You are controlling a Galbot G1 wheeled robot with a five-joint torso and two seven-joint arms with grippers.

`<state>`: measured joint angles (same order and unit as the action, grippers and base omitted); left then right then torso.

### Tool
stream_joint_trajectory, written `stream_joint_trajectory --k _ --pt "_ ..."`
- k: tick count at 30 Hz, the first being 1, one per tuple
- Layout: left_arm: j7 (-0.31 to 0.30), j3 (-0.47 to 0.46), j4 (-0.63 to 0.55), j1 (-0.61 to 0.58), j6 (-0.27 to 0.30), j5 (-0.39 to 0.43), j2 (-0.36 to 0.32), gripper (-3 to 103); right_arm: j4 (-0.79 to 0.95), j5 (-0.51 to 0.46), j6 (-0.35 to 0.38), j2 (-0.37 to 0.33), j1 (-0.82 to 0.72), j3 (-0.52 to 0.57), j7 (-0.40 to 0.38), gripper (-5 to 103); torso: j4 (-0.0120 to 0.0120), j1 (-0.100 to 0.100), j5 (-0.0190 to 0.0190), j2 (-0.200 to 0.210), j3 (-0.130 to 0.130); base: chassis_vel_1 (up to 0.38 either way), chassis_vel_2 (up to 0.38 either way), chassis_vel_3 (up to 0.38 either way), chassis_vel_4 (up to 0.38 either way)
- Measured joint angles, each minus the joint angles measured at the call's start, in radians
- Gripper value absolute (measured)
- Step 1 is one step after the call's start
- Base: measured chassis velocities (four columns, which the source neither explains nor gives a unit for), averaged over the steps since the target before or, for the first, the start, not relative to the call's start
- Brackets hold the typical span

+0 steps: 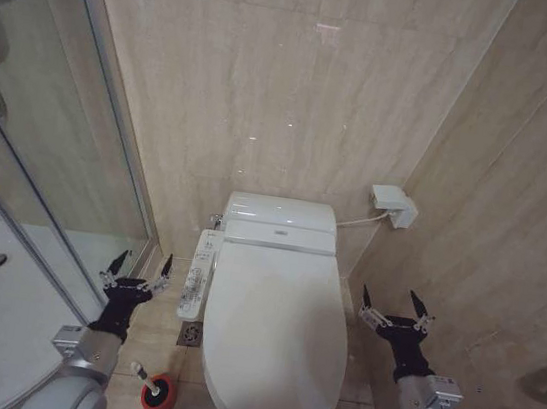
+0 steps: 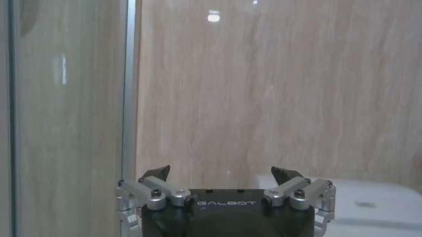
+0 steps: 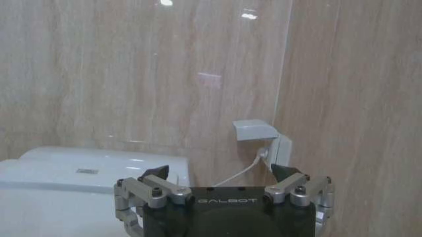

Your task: Open the toilet lid, clean the toilet bowl with a toilet brush, close the toilet lid, and flush.

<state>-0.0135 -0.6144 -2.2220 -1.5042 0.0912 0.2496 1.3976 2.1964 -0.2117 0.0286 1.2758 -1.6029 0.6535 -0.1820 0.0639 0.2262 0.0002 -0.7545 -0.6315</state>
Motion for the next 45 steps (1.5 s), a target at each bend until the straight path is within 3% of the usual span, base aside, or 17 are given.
stream_joint_trajectory --k 7,26,45 --pt "-0.005 -0.002 0.040 -0.034 -0.044 0.000 0.002 100 0.000 0.000 0.000 0.000 0.000 0.000 0.000 100 0.0001 0.000 -0.0003 0.000 0.000 0.000 0.000 0.000 0.000" --pt "0.013 0.006 0.089 -0.037 -0.083 -0.009 0.025 100 0.000 0.000 0.000 0.000 0.000 0.000 0.000 100 0.0001 0.000 -0.0002 0.000 0.000 0.000 0.000 0.000 0.000" --pt "0.021 0.011 0.138 0.001 -0.083 -0.026 0.030 100 0.000 0.000 0.000 0.000 0.000 0.000 0.000 100 -0.0003 0.001 -0.0001 0.000 0.000 -0.056 0.046 0.054 -0.054"
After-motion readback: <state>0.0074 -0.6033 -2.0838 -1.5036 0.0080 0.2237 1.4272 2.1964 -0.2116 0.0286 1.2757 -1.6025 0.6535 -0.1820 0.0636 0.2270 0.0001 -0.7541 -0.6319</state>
